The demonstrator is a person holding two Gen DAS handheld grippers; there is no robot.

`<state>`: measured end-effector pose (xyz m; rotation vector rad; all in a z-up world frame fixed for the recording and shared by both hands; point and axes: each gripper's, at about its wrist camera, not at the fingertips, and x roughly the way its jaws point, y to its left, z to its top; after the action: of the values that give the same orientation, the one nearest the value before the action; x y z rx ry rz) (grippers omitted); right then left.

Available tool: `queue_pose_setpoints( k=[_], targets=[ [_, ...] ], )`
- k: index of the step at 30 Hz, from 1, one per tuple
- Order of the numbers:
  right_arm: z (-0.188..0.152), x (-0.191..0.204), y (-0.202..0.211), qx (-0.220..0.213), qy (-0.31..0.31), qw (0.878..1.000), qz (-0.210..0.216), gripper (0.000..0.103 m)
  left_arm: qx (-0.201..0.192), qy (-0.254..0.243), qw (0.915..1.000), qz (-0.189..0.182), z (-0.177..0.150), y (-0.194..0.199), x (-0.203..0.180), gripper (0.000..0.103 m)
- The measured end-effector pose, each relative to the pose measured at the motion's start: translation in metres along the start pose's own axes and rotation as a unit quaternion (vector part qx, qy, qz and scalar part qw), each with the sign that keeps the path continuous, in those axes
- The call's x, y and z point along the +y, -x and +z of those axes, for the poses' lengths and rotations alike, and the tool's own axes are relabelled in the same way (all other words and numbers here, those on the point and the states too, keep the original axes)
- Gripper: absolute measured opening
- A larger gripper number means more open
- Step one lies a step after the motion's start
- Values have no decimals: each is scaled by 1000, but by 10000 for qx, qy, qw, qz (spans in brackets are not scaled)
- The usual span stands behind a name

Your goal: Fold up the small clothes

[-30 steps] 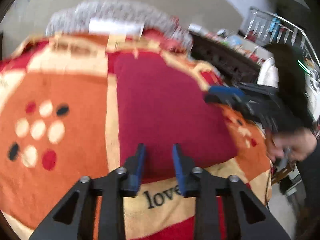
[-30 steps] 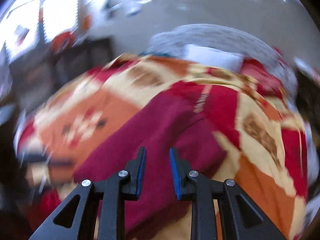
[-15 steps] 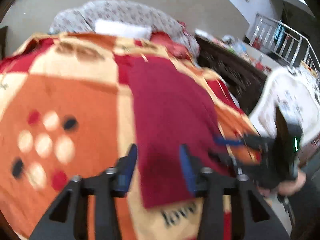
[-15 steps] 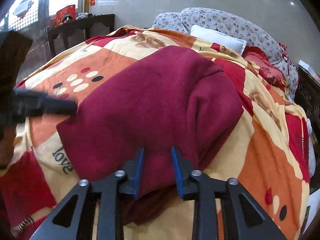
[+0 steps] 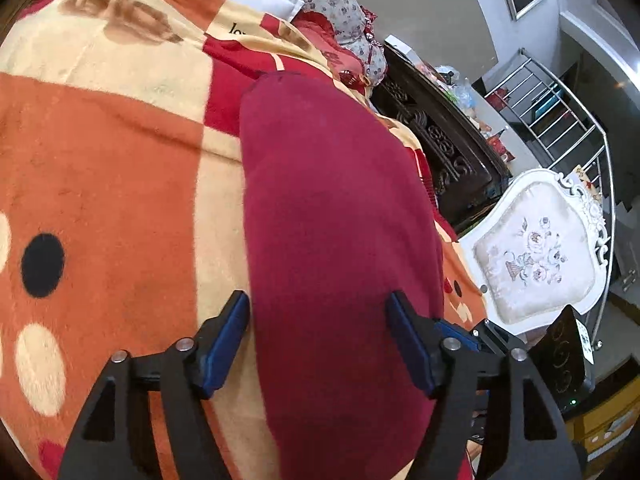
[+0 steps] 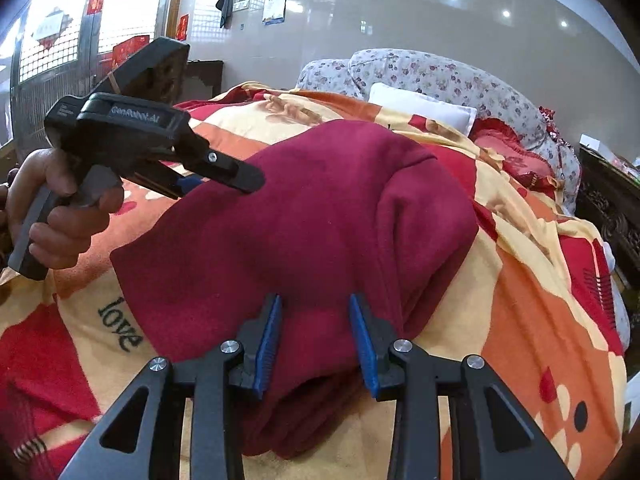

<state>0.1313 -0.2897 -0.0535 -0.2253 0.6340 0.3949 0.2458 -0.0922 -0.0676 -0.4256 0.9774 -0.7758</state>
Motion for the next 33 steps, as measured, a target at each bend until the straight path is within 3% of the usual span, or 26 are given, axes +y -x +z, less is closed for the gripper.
queue_pose_setpoints(
  k=[5,8,10,13,14,15,16,17,18,19,22,24,26,30,33],
  targets=[
    [-1,-3,1,-20,-55,10000,57,38,-16,176,9995,-266,-6,-5,6,78],
    [0,-1,1,-4,-6,10000,1,38,-36,27,9999,-127,-12,-11,-7,73],
    [3,-2,4,29,-6,10000,18,38,-136,-15,9999,35,-14,-9,-12,61],
    [12,-27,25,-107,-954,9943,455,39,-274,-1,9996,95,-15,-2,-12,52],
    [13,-43,37,-319,-1541,9862,507,46,-316,-57,9994,131,-15,-1,-13,49],
    [13,-58,47,-513,-2019,9772,417,65,-352,-113,9992,180,-15,-1,-15,49],
    [10,-72,54,-663,-2461,9665,292,75,-382,-130,9989,232,-16,-1,-16,49],
    [4,-90,57,-779,-3038,9492,241,87,-419,-116,9986,302,-18,-3,-16,49],
    [-2,-103,55,-777,-3475,9338,336,89,-448,-99,9983,348,-19,-4,-16,49],
    [-10,-119,45,-678,-4053,9093,657,89,-466,-98,9981,382,-19,-4,-16,49],
    [-24,-139,15,-439,-4891,8591,1441,89,-545,-239,9967,549,-21,-8,-20,52],
    [-26,-142,2,-374,-5021,8486,1625,89,-568,-270,9962,607,-21,-9,-20,53],
    [-24,-141,-12,-268,-5001,8437,1933,89,-592,-219,9963,586,-22,-9,-17,55],
    [-18,-138,-31,75,-4635,8719,1581,89,-630,-221,9960,593,-22,-9,-15,56],
    [-22,-139,-36,-71,-4627,8667,1865,92,-679,-306,9949,681,-23,-10,-19,57]
  ],
)
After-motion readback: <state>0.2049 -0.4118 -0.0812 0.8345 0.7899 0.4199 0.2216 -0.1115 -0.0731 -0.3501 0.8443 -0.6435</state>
